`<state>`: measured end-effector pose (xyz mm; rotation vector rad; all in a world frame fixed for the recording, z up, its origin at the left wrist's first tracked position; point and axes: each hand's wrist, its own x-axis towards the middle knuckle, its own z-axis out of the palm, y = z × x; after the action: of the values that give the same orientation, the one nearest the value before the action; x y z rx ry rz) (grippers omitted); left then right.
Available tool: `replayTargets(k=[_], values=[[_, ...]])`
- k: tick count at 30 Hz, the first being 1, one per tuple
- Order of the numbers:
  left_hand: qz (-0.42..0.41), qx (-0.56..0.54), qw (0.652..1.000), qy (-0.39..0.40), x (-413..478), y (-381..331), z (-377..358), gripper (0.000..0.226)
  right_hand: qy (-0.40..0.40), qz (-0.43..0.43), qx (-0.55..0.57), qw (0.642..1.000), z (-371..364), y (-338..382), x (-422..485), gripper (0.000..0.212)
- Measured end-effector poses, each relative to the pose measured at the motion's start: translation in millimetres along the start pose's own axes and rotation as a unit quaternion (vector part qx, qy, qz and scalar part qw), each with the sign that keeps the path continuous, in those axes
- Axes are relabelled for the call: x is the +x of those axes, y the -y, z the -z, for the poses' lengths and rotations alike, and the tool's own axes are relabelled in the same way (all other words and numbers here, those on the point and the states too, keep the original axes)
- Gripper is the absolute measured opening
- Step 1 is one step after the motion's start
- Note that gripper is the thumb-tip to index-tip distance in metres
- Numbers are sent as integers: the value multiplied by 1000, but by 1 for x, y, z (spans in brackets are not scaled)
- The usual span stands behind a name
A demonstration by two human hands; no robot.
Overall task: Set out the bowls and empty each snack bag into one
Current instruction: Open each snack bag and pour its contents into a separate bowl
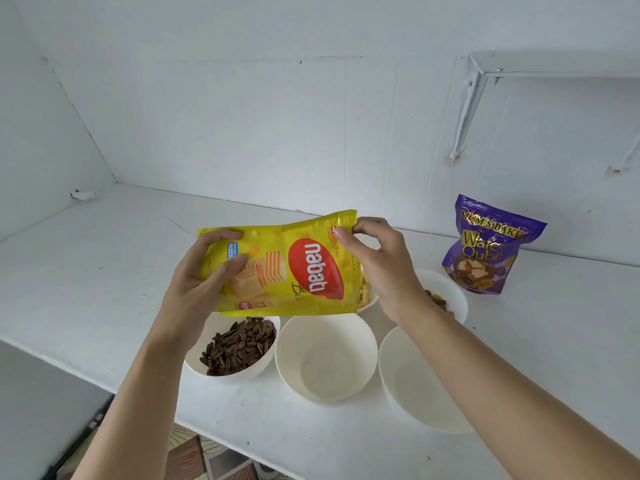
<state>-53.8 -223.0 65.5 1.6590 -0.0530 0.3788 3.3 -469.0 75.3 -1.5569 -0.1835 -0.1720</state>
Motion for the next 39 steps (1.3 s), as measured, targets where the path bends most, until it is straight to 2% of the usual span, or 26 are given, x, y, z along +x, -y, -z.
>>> replayTargets(k=[6, 10, 15, 22, 31, 37, 39], values=[[-15, 16, 1000, -8, -10, -11, 4, 17, 6, -26, 12, 1000, -5, -13, -14, 27], [-9, 35, 999, -7, -12, -15, 9, 13, 17, -46, 57, 997, -6, -12, -20, 19], [-3, 83, 996, -23, -9, -25, 18, 13, 43, -105, 97, 989, -9, -11, -26, 19], [4, 129, 991, -32, -13, -31, 20, 12, 32, -136, 60, 988, -18, -22, -35, 15], [3, 135, 990, -34, -18, -34, 21, 15, 29, -138, 43, 989, -22, -28, -44, 17], [-24, 135, 989, -55, -6, -53, 31, 12, 37, -77, 49, 995, -27, -4, -38, 19], [-38, 137, 988, -61, -2, -63, 33, 13, 32, -41, 50, 997, -30, 6, -36, 26]])
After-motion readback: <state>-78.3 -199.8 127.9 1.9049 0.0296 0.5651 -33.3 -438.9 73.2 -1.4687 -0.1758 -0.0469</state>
